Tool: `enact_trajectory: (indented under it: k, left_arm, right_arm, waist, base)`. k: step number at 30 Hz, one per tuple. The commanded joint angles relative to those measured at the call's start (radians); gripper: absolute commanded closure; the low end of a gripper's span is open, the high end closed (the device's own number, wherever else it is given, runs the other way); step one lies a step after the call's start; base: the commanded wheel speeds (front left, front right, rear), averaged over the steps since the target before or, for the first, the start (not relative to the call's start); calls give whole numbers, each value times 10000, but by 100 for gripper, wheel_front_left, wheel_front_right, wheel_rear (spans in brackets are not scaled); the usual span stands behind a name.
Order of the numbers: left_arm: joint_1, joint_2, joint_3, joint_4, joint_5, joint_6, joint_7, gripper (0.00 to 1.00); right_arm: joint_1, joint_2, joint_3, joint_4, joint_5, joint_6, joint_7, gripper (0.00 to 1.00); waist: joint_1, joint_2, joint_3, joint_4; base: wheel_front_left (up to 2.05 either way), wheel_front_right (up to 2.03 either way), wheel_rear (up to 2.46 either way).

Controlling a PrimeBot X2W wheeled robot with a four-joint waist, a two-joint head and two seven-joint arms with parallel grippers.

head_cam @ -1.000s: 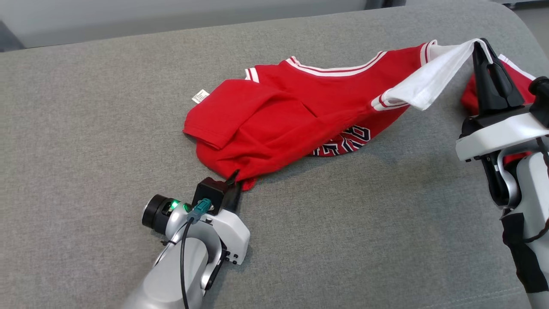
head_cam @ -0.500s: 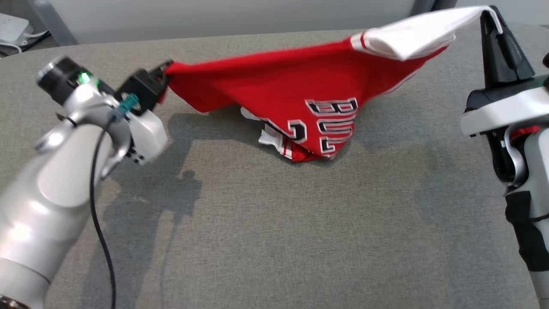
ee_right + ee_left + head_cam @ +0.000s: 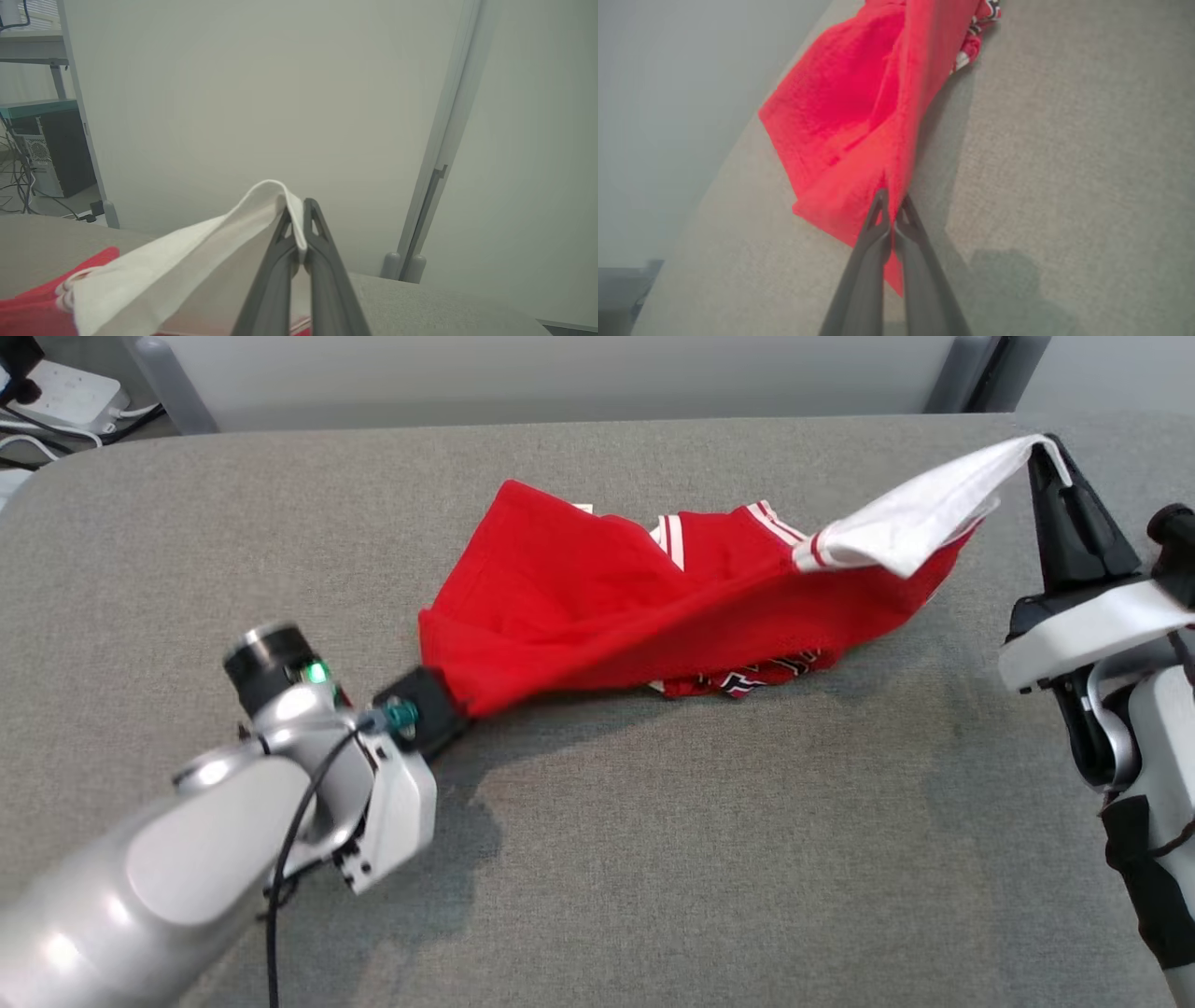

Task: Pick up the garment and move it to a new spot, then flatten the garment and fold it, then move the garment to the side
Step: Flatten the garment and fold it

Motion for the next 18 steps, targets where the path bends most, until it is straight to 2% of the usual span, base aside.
enact_trajectory:
  k: [1,5,7,8,9,13,18]
  left_arm:
    - [361,154,303,63,-208,15,-89,100]
    - [1574,-703,315,1240,-687,58,-1093,100]
    - [2017,-1247,348,1877,-933,57,-1536,56]
    - [2153,-1490,357,2167,-976,63,-1768,16]
    - [2257,-1713,385,2441,-1017,93,-1999,0]
    - [2459,-2344,536,3315,-1057,299,-2729,0]
    - [2550,-2642,565,3910,-982,393,-2994,0]
  right_arm:
    - [70,-157,268,-153,192,0,-60,100]
    - [167,-333,512,-132,418,0,-60,100]
    - [235,-403,585,-134,493,0,-60,100]
    - [263,-438,627,-114,524,0,-60,100]
    - [285,-469,651,-107,555,0,-60,100]
    - [421,-584,587,-40,623,0,-60,100]
    - [641,-624,348,130,612,0,-60,100]
  waist:
    - [0,0,131,-72]
    - [0,0,242,-217]
    - [0,0,237,-236]
    - [0,0,223,-232]
    - [0,0,201,-222]
    - [0,0,47,-84]
    - [0,0,-146,202]
  base:
    - [0,0,0]
    - [0,0,0]
    - [0,0,0]
    - [0,0,0]
    - [0,0,0]
    - [0,0,0]
    - [0,0,0]
